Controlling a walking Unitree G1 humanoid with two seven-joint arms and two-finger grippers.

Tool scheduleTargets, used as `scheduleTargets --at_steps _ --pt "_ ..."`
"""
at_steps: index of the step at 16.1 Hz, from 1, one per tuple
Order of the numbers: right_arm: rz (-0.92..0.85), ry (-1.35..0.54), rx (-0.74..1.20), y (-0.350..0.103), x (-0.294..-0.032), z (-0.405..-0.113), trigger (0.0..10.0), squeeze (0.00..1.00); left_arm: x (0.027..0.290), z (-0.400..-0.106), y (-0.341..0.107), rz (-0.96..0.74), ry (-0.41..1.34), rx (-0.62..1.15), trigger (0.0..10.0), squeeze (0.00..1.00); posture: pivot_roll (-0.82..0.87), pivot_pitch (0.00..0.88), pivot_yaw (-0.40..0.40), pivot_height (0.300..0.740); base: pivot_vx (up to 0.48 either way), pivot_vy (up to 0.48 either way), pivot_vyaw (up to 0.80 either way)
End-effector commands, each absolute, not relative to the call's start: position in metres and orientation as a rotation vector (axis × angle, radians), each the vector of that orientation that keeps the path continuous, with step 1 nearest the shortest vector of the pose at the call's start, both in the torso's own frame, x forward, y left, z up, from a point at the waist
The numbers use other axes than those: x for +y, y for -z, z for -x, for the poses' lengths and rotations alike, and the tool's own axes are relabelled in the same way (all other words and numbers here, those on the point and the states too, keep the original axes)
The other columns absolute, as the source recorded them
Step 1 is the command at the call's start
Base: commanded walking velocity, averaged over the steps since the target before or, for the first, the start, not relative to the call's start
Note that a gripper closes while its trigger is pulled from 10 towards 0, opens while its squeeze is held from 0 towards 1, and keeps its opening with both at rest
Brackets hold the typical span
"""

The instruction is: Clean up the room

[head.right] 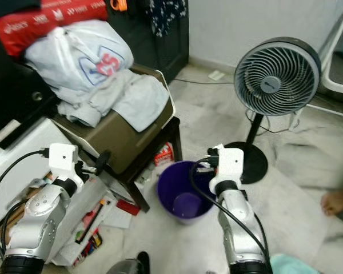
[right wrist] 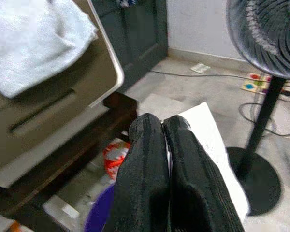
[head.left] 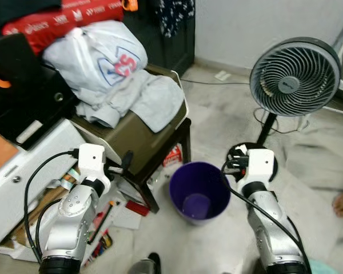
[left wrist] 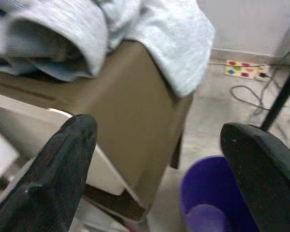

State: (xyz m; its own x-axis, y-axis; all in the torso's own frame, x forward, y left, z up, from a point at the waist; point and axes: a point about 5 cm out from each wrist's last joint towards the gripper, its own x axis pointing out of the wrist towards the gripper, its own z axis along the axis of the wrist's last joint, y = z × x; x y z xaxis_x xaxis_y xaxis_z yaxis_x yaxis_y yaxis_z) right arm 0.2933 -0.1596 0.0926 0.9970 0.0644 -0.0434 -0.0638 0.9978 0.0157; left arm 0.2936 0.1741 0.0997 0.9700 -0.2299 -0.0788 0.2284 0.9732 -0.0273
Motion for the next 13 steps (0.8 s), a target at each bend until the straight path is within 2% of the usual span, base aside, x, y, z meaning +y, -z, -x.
scheduleTargets --at_steps 1,5,13 --pt "-0.016 -0.08 0.035 -0.096 -0.153 -0.291 10.0 0.0 0.176 -0.291 -0.099 0.029 0.242 0.083 10.0 0.0 0.03 0.171 0.088 0.74 0.0 0.0 0.0" --pt "0.002 -0.089 0.036 -0.095 -0.153 -0.291 10.0 0.0 0.167 -0.289 -0.096 0.066 0.283 0.084 10.0 0.0 0.01 0.14 0.081 0.74 0.0 0.0 0.0" --pt "0.013 -0.107 0.046 -0.095 -0.151 -0.292 10.0 0.0 0.164 -0.288 -0.096 0.076 0.303 0.08 10.0 0.0 0.01 0.15 0.069 0.74 0.286 0.0 0.0"
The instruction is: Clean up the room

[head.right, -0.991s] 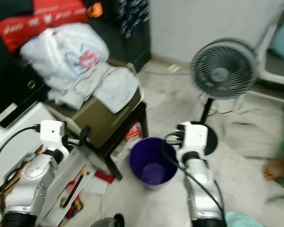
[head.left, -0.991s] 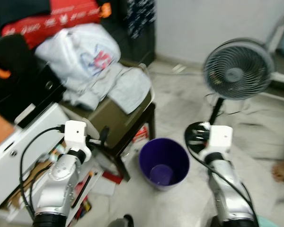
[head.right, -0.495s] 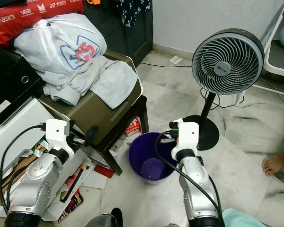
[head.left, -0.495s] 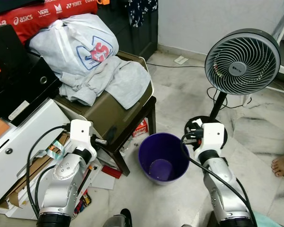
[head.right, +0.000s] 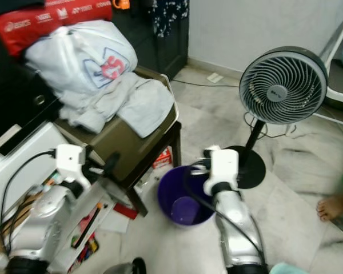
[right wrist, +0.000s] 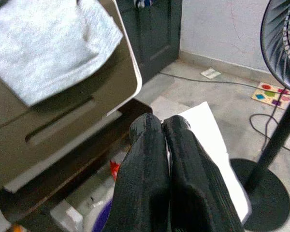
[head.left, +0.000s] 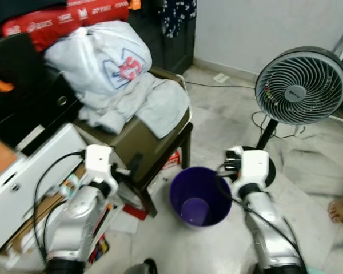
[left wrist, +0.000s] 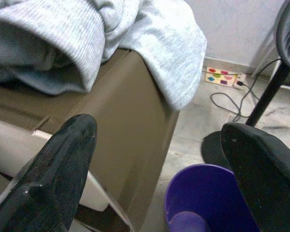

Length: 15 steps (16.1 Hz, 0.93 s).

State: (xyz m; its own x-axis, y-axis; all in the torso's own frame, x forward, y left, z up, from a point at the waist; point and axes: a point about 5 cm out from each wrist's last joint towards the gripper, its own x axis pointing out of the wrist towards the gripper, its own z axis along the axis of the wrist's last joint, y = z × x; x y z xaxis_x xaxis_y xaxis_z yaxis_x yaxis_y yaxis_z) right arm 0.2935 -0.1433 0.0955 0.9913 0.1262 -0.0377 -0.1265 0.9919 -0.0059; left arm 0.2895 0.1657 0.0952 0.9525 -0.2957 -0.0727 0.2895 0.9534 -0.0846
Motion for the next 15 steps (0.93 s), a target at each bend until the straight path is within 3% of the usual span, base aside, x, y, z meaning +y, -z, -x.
scheduleTargets --at_steps 1,12,15 --pt "0.014 -0.111 0.047 -0.0946 -0.1501 -0.2923 10.0 0.0 0.164 -0.288 -0.0964 0.077 0.3 0.079 10.0 0.0 0.01 0.152 0.068 0.74 0.277 0.0 0.0" --pt "0.003 -0.122 0.048 -0.0971 -0.1483 -0.2964 10.0 0.0 0.1644 -0.2896 -0.0956 0.082 0.295 0.086 10.0 0.0 0.01 0.159 0.069 0.74 0.268 0.0 0.0" --pt "0.012 -0.139 0.048 -0.0973 -0.1449 -0.2969 10.0 0.0 0.1673 -0.2901 -0.0959 0.083 0.287 0.085 10.0 0.0 0.01 0.16 0.068 0.74 0.18 0.0 0.58"
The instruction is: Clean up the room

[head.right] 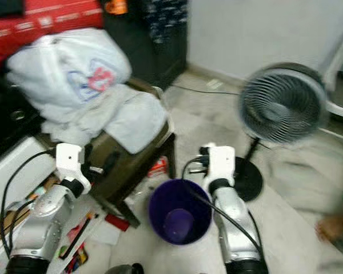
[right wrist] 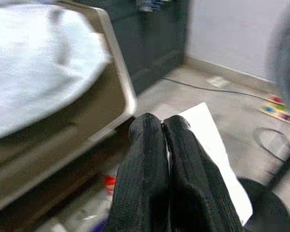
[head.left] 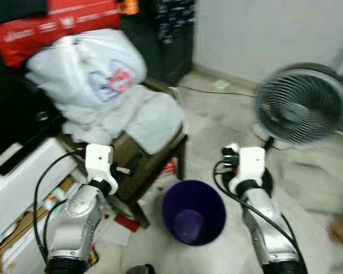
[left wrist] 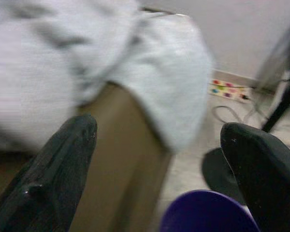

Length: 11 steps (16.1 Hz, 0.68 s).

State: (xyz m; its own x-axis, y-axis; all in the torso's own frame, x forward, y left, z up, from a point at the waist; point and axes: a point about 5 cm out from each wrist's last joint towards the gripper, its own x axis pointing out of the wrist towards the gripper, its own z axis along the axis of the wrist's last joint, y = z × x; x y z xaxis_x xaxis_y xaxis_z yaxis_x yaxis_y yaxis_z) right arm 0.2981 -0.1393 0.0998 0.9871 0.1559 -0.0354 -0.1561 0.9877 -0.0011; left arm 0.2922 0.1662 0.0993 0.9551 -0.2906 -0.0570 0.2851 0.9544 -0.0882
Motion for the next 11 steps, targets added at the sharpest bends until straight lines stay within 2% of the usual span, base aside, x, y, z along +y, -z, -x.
scheduleTargets --at_steps 1,5,9,11 --pt "0.005 -0.143 0.05 -0.097 -0.144 -0.297 10.0 0.0 0.17 -0.291 -0.097 0.087 0.273 0.08 10.0 0.0 0.01 0.159 0.067 0.74 0.0 0.0 0.8" --pt "-0.012 -0.127 0.061 -0.095 -0.14 -0.305 10.0 0.0 0.179 -0.286 -0.097 0.044 0.297 0.082 10.0 0.0 0.03 0.167 0.065 0.74 0.0 0.0 0.0" --pt "-0.044 -0.103 0.121 -0.084 -0.135 -0.316 10.0 0.0 0.182 -0.277 -0.099 0.023 0.411 0.084 10.0 0.0 0.05 0.18 0.06 0.74 0.0 0.0 0.0" --pt "-0.047 -0.06 0.207 -0.066 -0.134 -0.316 10.0 0.0 0.184 -0.263 -0.098 -0.02 0.481 0.109 10.0 0.0 0.08 0.203 0.056 0.74 0.0 0.0 0.0"
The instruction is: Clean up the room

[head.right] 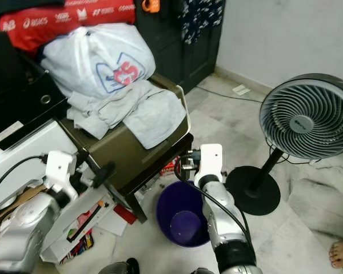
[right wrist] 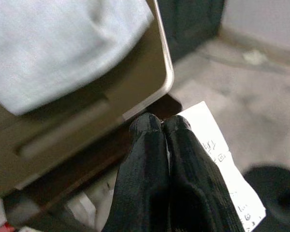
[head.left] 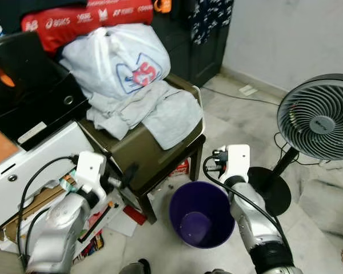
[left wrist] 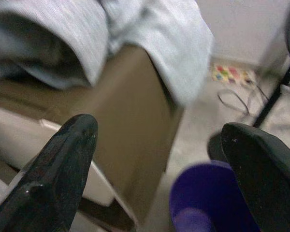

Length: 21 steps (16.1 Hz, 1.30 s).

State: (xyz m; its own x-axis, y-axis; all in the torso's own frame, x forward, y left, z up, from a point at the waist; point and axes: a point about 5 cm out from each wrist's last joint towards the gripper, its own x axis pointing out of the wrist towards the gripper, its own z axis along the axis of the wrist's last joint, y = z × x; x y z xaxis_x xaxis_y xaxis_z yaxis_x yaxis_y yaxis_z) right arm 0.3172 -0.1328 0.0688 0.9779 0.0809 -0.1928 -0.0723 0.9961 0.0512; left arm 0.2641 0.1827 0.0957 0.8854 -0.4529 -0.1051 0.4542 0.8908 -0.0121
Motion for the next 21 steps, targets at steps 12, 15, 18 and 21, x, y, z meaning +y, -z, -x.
scheduleTargets --at_steps 12,15,18,21 --pt "0.074 0.065 0.476 -0.01 -0.13 -0.308 10.0 0.0 0.196 -0.213 -0.101 -0.036 0.579 0.226 10.0 0.0 0.18 0.323 0.113 0.74 0.0 0.0 0.0" --pt "0.104 0.052 0.471 -0.009 -0.131 -0.308 10.0 0.0 0.196 -0.204 -0.099 -0.028 0.577 0.252 10.0 0.0 0.19 0.327 0.128 0.74 0.0 0.0 0.0" --pt "0.135 0.046 0.4 -0.02 -0.134 -0.317 10.0 1.0 0.196 -0.208 -0.101 -0.022 0.573 0.256 10.0 0.0 0.19 0.327 0.133 0.74 0.0 0.0 0.0" --pt "0.134 0.056 0.385 -0.023 -0.135 -0.32 10.0 1.0 0.194 -0.21 -0.1 -0.022 0.576 0.26 10.0 0.0 0.18 0.323 0.133 0.74 0.0 0.0 0.0"
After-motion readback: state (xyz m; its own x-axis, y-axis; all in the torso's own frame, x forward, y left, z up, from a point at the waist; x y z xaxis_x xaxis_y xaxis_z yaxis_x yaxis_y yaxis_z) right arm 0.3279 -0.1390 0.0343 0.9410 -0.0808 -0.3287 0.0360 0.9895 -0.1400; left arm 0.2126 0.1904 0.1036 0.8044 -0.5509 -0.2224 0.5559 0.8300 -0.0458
